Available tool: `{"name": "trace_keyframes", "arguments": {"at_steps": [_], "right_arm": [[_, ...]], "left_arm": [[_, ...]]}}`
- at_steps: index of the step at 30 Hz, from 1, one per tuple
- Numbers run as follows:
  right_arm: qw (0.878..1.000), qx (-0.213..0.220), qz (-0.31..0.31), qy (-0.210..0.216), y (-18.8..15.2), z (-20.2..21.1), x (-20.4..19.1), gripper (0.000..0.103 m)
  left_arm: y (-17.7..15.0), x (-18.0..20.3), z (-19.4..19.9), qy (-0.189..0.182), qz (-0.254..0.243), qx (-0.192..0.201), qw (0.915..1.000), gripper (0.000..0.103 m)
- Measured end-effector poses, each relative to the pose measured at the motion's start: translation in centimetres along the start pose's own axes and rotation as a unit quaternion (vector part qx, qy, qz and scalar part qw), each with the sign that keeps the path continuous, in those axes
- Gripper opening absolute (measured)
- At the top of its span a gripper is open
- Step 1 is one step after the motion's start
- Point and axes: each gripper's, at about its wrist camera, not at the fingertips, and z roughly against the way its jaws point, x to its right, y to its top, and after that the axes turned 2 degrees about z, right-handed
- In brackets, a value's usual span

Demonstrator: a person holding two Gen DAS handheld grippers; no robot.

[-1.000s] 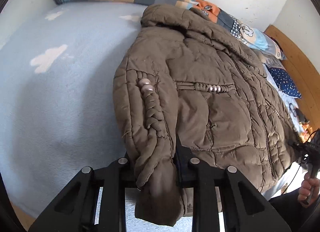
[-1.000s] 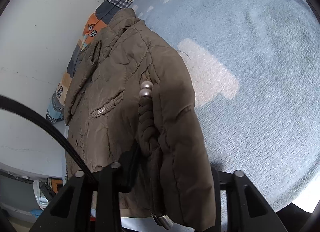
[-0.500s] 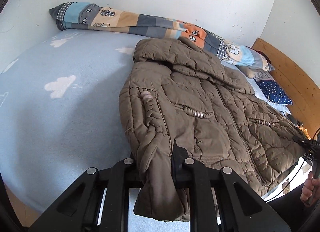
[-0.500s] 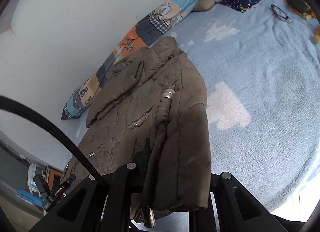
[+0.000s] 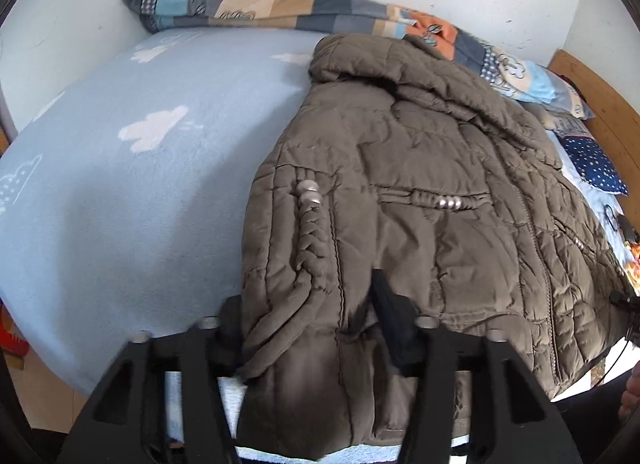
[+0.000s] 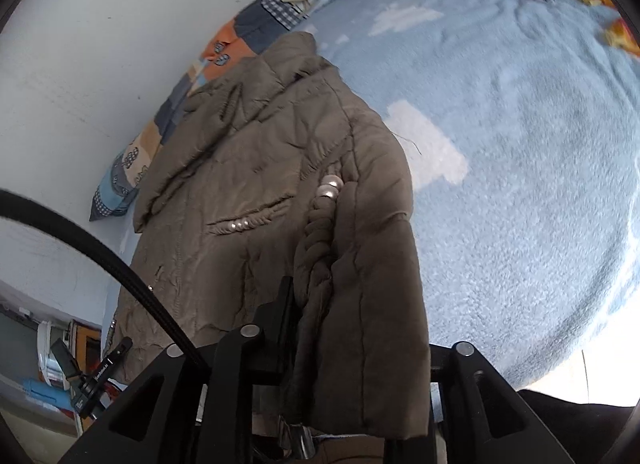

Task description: Fold large clothes

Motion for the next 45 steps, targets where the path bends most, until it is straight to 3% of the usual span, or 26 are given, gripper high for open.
{"name": "trace_keyframes", "arguments": {"at_steps": [1, 3, 5, 7, 11, 14, 16, 18, 20, 23, 30, 33, 37, 40, 45], "right_arm": [[1.000, -0.011, -0.016, -0.007, 0.1, -0.4, 0.8, 0.056], [0.999, -0.012, -0.037, -0.026, 0.2, -0.3, 1.8, 0.066], [0.999, 0.005, -0.044, -0.031, 0.3, 0.9, 2.2, 0.066], [0.995, 0.047, -0.034, -0.076, 0.6, 3.1, 1.9, 0.066], [0.981, 0.143, 0.001, -0.132, 1.0, 7.1, 0.4, 0.067], [0.976, 0.173, 0.056, -0.123, 0.9, 7.9, -2.3, 0.067], [0.975, 0.165, 0.108, -0.107, 0.4, 6.8, -4.8, 0.066], [0.975, 0.135, 0.147, -0.094, -0.2, 4.3, -7.1, 0.066], [0.974, 0.107, 0.175, -0.096, -0.7, 2.3, -8.3, 0.064], [0.973, 0.076, 0.188, -0.109, -1.7, 0.2, -8.0, 0.063], [0.974, 0.011, 0.172, -0.147, -1.8, -2.5, -5.0, 0.063], [0.971, -0.013, 0.176, -0.164, -2.1, -3.9, -4.6, 0.069], [0.962, -0.032, 0.206, -0.178, -2.8, -5.6, -5.6, 0.095], [0.954, -0.041, 0.226, -0.196, -3.2, -6.5, -6.4, 0.102], [0.960, -0.044, 0.198, -0.191, -2.6, -6.9, -6.2, 0.103]], "left_arm": [[0.0, -0.3, 0.0, 0.007, 0.008, -0.003, 0.9999, 0.070], [0.3, -1.2, 0.3, 0.012, 0.027, 0.002, 0.9996, 0.070], [0.7, -2.1, 0.9, 0.019, 0.045, 0.013, 0.9987, 0.072], [1.0, -2.6, 1.8, 0.027, 0.058, 0.030, 0.9975, 0.072], [1.7, -1.1, 5.0, 0.093, 0.027, 0.110, 0.9892, 0.072], [1.9, 0.7, 7.3, 0.108, -0.001, 0.167, 0.9801, 0.073], [1.9, 2.1, 7.8, 0.091, -0.033, 0.178, 0.9793, 0.074], [1.5, 3.6, 7.5, 0.075, -0.065, 0.172, 0.9801, 0.074], [0.9, 5.2, 6.1, 0.040, -0.094, 0.141, 0.9847, 0.074], [0.1, 6.6, 3.6, 0.022, -0.115, 0.095, 0.9886, 0.074], [-1.1, 5.6, -1.4, 0.015, -0.085, -0.004, 0.9962, 0.074], [-1.3, 6.3, -2.1, 0.025, -0.099, -0.009, 0.9947, 0.079], [-1.3, 6.5, -2.4, 0.029, -0.100, -0.010, 0.9945, 0.082], [-1.5, 6.3, -2.4, 0.025, -0.093, -0.011, 0.9953, 0.085], [-1.6, 6.4, -2.6, 0.023, -0.089, -0.017, 0.9956, 0.088]]}}
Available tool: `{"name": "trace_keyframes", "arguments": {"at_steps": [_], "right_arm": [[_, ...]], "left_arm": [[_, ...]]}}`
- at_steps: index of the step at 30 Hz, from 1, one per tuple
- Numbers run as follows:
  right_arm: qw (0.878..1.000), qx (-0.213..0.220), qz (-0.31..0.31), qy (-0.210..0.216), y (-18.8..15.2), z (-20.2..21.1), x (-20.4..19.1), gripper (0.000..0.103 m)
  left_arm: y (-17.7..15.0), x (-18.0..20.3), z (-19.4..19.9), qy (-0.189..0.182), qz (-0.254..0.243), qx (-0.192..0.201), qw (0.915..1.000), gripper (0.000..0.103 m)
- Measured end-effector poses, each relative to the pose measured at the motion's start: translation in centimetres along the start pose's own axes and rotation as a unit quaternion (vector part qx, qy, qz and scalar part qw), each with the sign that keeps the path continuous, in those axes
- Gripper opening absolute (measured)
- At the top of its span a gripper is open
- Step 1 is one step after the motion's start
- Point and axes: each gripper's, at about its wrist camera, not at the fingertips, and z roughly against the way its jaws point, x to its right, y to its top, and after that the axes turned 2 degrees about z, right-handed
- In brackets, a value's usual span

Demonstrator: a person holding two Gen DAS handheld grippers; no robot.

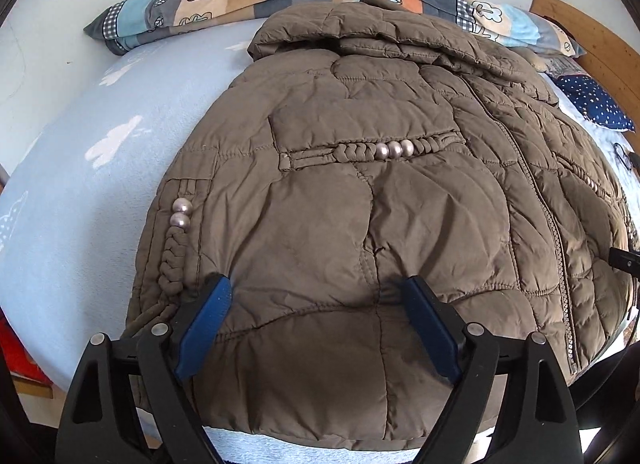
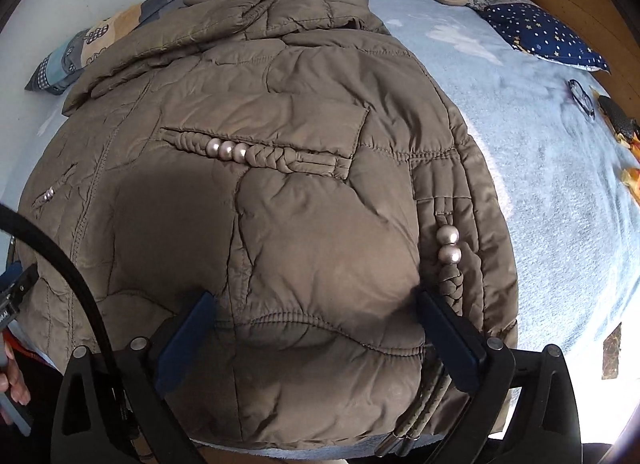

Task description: Fold large clothes

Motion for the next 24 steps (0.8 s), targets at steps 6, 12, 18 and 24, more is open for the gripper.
{"name": "trace_keyframes", "arguments": {"at_steps": [6, 12, 18, 24], "right_arm": [[1.000, -0.009, -0.012, -0.009, 0.0, -0.1, -0.3, 0.103], [0.995, 0.021, -0.079, 0.062, -0.7, 0.9, 1.9, 0.103], [0.999, 0.009, -0.024, 0.024, -0.6, 0.5, 0.4, 0.103], [1.000, -0.007, -0.019, 0.022, -0.4, 0.1, 0.5, 0.103]], "left_arm": [[0.0, -0.1, -0.2, -0.004, 0.013, -0.008, 0.9999, 0.091], [-0.3, 0.2, -0.2, 0.009, 0.023, -0.006, 0.9997, 0.093], [-0.4, 0.2, -0.1, 0.011, 0.025, -0.004, 0.9996, 0.093], [-0.8, 0.5, 0.0, 0.021, 0.012, 0.008, 0.9997, 0.093]]}}
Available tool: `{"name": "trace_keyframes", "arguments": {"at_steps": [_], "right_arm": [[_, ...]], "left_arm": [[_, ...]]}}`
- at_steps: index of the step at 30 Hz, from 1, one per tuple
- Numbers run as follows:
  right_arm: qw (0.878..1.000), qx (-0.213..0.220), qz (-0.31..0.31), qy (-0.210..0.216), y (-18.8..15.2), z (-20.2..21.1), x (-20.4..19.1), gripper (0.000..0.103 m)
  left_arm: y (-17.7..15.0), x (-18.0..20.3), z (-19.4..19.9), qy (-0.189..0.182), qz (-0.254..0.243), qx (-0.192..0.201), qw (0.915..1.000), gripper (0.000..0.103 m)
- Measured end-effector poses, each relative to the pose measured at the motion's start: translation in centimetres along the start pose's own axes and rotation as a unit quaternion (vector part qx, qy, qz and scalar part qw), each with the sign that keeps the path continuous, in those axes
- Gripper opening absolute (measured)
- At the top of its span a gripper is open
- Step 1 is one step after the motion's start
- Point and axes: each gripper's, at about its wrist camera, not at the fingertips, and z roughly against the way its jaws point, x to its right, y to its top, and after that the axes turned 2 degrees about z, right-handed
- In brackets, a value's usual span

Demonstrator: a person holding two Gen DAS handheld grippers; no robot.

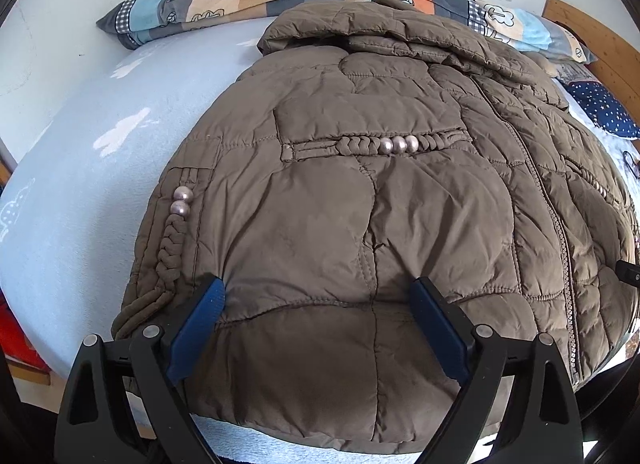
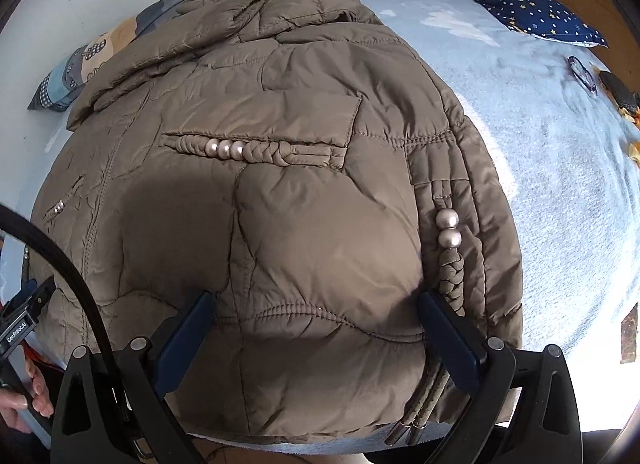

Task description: Fold large clothes

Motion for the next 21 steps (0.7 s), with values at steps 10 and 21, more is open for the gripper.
{"name": "trace_keyframes", "arguments": {"at_steps": [10, 21], "right_arm": [[0.995, 0.078, 0.053, -0.031, -0.6, 3.8, -2.4, 0.101], [0.980, 0.071, 0.180, -0.045, -2.3, 2.5, -9.0, 0.084]], "left_arm": [[0.4, 0.4, 2.3, 0.027, -0.031, 0.052, 0.9978, 0.093], [0.5, 0.0, 0.9, 0.045, -0.033, 0.025, 0.9981, 0.093]]}}
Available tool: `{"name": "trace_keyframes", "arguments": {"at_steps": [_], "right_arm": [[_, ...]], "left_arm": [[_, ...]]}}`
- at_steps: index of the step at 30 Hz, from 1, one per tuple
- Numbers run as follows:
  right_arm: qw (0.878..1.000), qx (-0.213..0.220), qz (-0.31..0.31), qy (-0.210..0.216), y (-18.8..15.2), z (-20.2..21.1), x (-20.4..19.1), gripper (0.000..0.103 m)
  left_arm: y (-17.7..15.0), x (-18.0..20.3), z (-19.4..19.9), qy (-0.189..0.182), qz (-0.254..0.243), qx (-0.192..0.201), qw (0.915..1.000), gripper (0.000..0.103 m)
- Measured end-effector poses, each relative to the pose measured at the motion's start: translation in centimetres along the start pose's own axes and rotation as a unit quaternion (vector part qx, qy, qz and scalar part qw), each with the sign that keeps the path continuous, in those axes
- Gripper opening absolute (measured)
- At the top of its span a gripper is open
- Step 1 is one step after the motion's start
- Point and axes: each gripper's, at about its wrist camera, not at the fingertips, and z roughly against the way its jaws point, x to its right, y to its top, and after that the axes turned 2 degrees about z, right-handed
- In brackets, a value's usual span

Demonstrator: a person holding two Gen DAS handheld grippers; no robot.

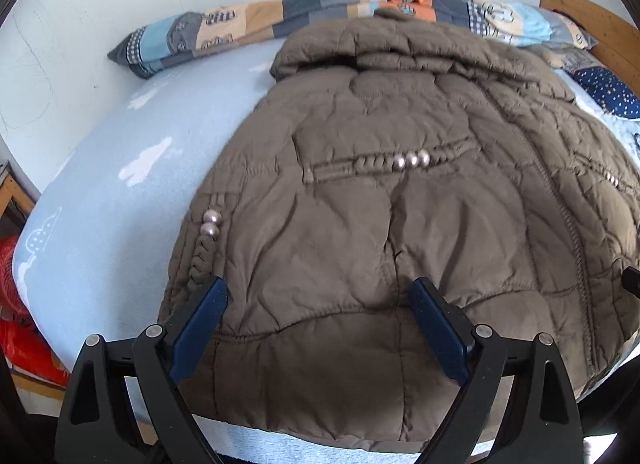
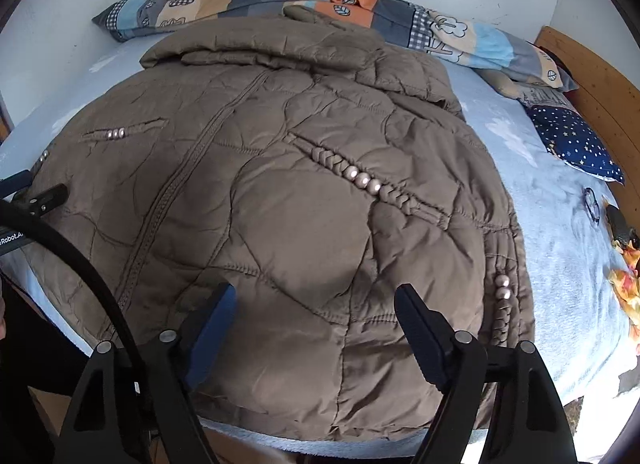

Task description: Fold large clothes

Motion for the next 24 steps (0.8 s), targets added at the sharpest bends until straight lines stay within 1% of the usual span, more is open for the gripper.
{"name": "trace_keyframes", "arguments": {"at_steps": [4, 7, 10, 17, 22, 24], "right_arm": [[1.000, -0.026, 0.009, -0.001, 0.1, -1.4, -0.1, 0.084], [0.999, -0.035, 0.022, -0.008, -0.3, -2.1, -0.4, 0.085], [0.999, -0.033, 0.034, -0.019, -0.5, -2.1, -0.8, 0.085], [0.998, -0.032, 0.039, -0.027, -0.7, -1.8, -1.0, 0.088], [0.998, -0.031, 0.041, -0.035, -0.8, -1.8, -1.0, 0.093], [0.998, -0.031, 0.041, -0.037, -0.8, -1.7, -0.9, 0.094]], "left_arm": [[-0.2, 0.3, -0.2, 0.007, -0.008, 0.001, 0.9999, 0.093], [-0.3, 0.3, -0.2, 0.008, -0.009, 0.000, 0.9999, 0.093], [-0.3, 0.3, -0.2, 0.008, -0.009, 0.001, 0.9999, 0.093], [-0.3, 0.3, -0.2, 0.006, -0.009, 0.001, 0.9999, 0.093], [-0.4, 0.2, 0.1, 0.002, -0.008, 0.003, 1.0000, 0.093], [-0.4, 0.1, 0.4, 0.001, -0.008, 0.006, 1.0000, 0.093]]}}
